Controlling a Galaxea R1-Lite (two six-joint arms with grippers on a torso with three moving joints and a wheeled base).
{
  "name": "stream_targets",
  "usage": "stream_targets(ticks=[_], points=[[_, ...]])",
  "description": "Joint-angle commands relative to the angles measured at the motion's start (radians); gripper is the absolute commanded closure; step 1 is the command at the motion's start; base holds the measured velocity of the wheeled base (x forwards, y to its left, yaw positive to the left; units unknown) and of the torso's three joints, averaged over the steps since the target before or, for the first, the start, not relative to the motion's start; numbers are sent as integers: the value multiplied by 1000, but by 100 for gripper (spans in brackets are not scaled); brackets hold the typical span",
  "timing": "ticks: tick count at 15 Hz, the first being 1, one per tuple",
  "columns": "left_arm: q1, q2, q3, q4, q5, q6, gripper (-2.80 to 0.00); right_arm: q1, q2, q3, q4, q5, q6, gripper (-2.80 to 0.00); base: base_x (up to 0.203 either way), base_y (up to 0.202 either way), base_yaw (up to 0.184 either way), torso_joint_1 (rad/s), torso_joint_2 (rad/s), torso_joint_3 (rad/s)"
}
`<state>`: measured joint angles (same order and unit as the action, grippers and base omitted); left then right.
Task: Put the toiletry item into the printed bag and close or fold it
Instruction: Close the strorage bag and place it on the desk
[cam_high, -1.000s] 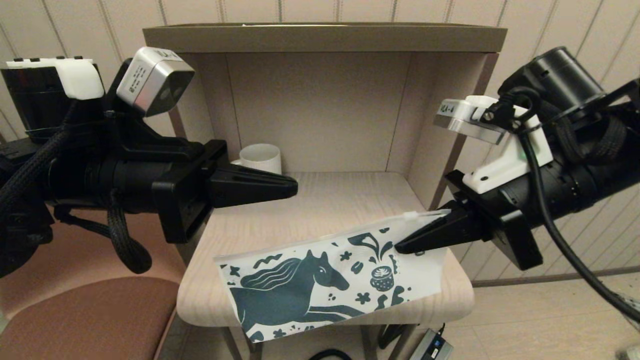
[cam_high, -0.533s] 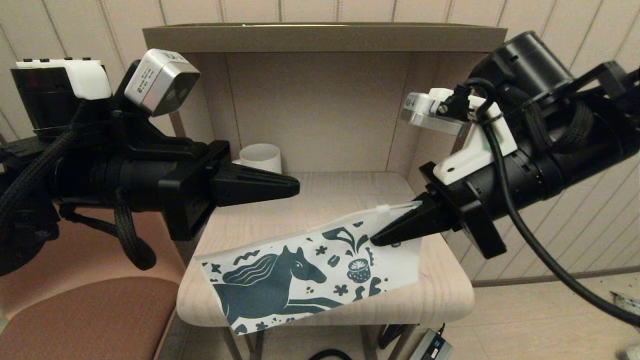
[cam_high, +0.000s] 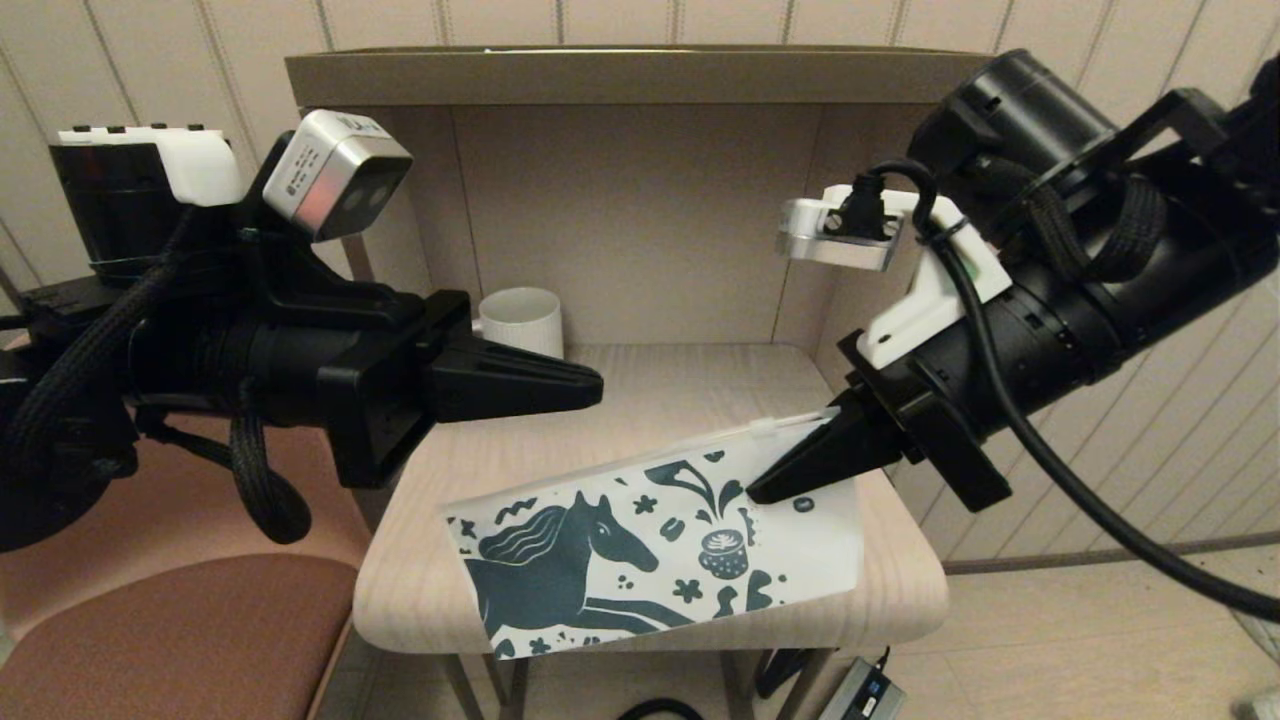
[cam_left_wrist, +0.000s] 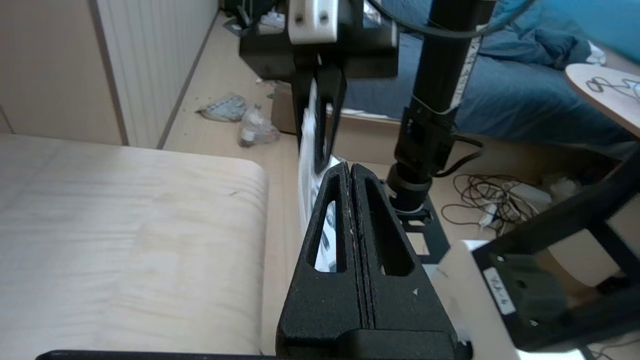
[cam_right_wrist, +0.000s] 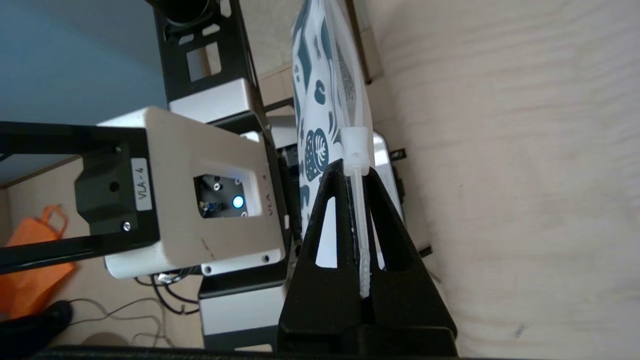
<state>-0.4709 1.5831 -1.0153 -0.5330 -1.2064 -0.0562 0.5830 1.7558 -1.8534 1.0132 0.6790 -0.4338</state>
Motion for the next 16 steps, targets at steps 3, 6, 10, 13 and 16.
stream_targets(ticks=[3,6,10,13,16], points=[[-2,31,1,-13,14,4,0,-3,-1,35,-39,18,-5,0,0,0,0,0,0,0],[-2,31,-3,-5,11,6,-280,20,-2,31,-40,24,-5,0,0,0,0,0,0,0],[-6,32,-8,-2,13,1,-280,69,17,12,-86,27,-2,0,0,0,0,0,0,0],[-6,45,-12,-3,13,0,-280,92,44,-21,-87,28,-2,0,0,0,0,0,0,0],[-6,66,-22,-2,11,-1,-280,97,42,-18,-87,30,-2,0,0,0,0,0,0,0]])
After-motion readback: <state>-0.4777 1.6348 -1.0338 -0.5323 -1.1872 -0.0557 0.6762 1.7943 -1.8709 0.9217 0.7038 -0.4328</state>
